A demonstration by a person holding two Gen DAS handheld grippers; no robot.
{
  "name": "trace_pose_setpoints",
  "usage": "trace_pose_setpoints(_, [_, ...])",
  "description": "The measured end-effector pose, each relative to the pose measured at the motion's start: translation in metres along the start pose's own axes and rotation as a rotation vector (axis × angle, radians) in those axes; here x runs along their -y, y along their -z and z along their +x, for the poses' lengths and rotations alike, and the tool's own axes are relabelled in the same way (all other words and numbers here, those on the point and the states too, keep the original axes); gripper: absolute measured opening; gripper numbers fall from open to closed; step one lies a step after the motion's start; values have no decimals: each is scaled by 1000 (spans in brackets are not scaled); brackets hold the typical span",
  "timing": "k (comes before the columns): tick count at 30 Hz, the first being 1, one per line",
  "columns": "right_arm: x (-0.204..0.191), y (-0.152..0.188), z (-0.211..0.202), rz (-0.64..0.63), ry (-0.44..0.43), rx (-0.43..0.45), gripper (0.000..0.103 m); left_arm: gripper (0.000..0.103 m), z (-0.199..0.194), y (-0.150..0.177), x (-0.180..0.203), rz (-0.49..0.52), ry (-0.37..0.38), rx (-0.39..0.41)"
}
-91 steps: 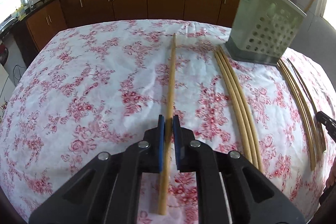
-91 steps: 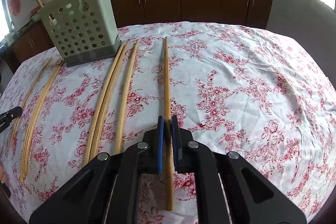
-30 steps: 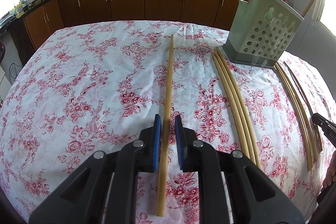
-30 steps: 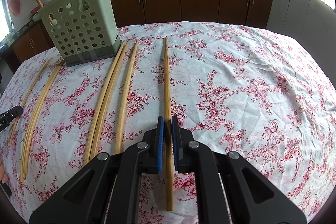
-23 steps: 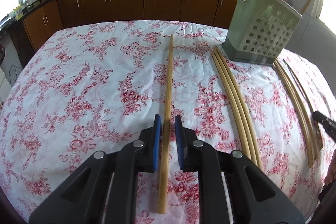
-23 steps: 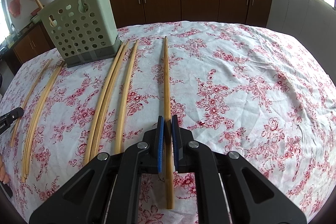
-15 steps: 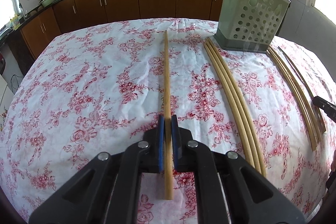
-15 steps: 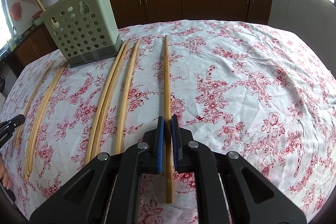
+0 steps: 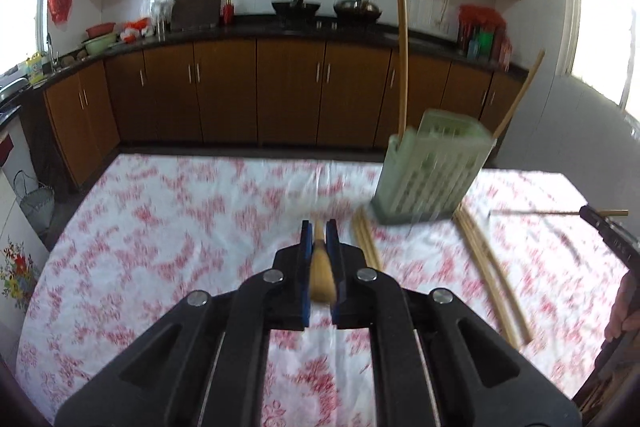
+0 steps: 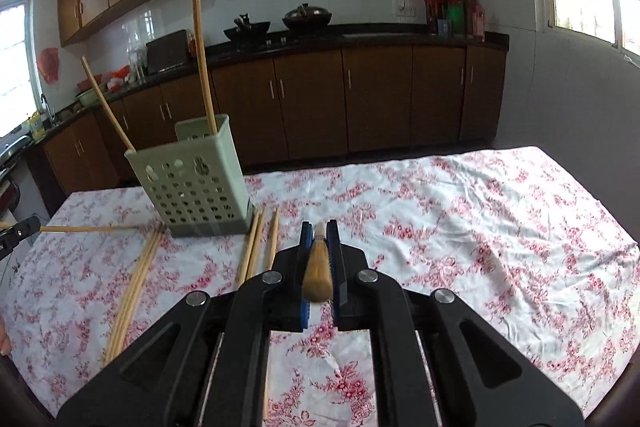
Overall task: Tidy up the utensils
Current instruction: 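Lift the left gripper's chopstick into the green holder while the right gripper inserts its chopstick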
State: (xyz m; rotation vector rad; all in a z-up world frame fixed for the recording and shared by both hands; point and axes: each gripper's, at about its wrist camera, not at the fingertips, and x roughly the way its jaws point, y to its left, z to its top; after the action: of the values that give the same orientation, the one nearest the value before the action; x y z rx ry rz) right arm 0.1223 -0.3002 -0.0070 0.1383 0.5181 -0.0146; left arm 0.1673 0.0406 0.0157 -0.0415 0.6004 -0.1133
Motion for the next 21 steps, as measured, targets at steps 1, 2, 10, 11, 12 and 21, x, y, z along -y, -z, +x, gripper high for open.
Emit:
trace_pose_setpoints(1, [0, -5, -1, 0, 0, 14, 8, 8, -4, -7, 0, -8, 8, 20])
trace_pose_setpoints(2, [-1, -8, -2, -3, 0, 24, 8, 8, -5, -11, 0, -12, 12, 32])
trace_pose_setpoints(10, [-13, -46, -17, -6, -50, 92, 8, 8, -23, -52, 10, 3, 64, 97])
trace_pose_setpoints(11, [-16, -54, -22, -4, -70, 110, 8, 8, -27, -58, 12, 7, 76, 109])
trace_pose_setpoints(12, [-17, -59, -26, -2, -87, 126, 8, 8, -30, -62, 15, 9, 84, 118])
trace_pose_setpoints(21, [-58, -121, -69, 12, -239, 390, 8, 8, -65, -113, 44, 12, 178, 257])
